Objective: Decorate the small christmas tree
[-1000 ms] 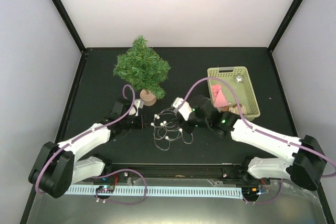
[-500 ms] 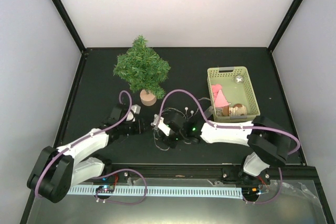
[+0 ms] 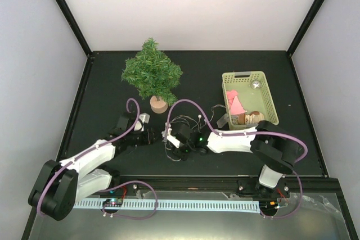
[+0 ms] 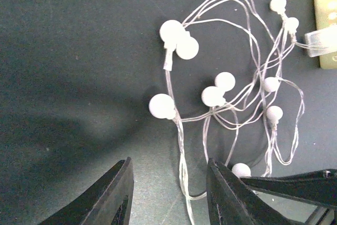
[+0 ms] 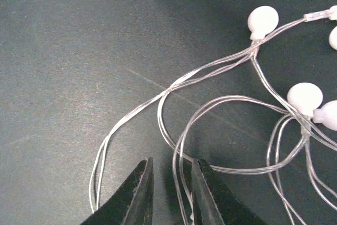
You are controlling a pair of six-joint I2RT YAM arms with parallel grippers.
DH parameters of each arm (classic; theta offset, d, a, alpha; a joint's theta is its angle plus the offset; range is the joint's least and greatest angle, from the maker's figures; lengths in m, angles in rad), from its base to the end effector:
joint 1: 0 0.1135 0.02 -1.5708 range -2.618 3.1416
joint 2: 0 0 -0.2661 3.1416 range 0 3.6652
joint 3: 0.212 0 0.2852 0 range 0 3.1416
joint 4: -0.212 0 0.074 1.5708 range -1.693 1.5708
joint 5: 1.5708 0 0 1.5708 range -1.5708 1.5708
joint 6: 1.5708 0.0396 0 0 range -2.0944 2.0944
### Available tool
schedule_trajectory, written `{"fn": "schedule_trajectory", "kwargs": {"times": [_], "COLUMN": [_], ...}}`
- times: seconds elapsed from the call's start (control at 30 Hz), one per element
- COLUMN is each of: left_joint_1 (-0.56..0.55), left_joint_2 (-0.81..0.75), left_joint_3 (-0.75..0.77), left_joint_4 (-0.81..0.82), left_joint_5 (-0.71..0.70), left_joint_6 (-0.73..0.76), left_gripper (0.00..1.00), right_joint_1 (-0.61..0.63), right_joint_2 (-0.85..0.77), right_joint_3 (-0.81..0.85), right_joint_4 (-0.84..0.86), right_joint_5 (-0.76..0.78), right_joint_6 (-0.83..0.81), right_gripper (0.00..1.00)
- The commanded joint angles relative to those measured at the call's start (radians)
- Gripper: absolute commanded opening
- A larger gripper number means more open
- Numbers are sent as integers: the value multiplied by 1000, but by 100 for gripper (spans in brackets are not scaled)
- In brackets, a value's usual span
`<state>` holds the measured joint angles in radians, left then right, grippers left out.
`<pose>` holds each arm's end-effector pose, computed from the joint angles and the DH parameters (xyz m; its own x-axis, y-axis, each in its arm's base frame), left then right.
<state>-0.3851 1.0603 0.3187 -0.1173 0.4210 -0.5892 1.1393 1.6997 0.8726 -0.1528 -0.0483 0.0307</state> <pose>0.1867 -0.0932 0.1182 -0.9114 -0.1778 -0.3712 0.1008 0.7779 -0.6203 0.1448 0.3191 0.1185 -0.3754 -0.7419 -0.5556 -0.9074 0.4163 0.0572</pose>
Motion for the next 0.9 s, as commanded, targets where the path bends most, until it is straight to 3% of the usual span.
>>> {"fn": "schedule_trajectory", "kwargs": {"times": [0.0,0.2,0.23,0.33,0.47,0.63,0.87], "left_joint_1": [9,9,9,9,8,0,-13], "left_joint_2": [-37,-45,-43,-32,-33,-106,-113], "left_joint_3": [0,2,2,7,36,95,113], "left_joint_4": [22,18,17,21,9,-13,47], "left_joint_5": [36,40,42,67,149,253,295], "left_joint_6": [-8,-5,0,14,53,83,63], "left_gripper": [40,40,40,40,43,59,61], "right_joint_1": [3,4,4,4,5,4,3], "right_joint_2": [-6,40,36,-3,-154,-384,-543], "right_joint_3": [19,35,35,46,81,71,114], "right_joint_4": [10,-1,-5,-45,-153,-187,-212], "right_joint_5": [39,30,34,69,130,171,189], "right_joint_6": [-25,-28,-30,-35,-29,9,102], "right_gripper": [23,23,21,2,1,1,1]}}
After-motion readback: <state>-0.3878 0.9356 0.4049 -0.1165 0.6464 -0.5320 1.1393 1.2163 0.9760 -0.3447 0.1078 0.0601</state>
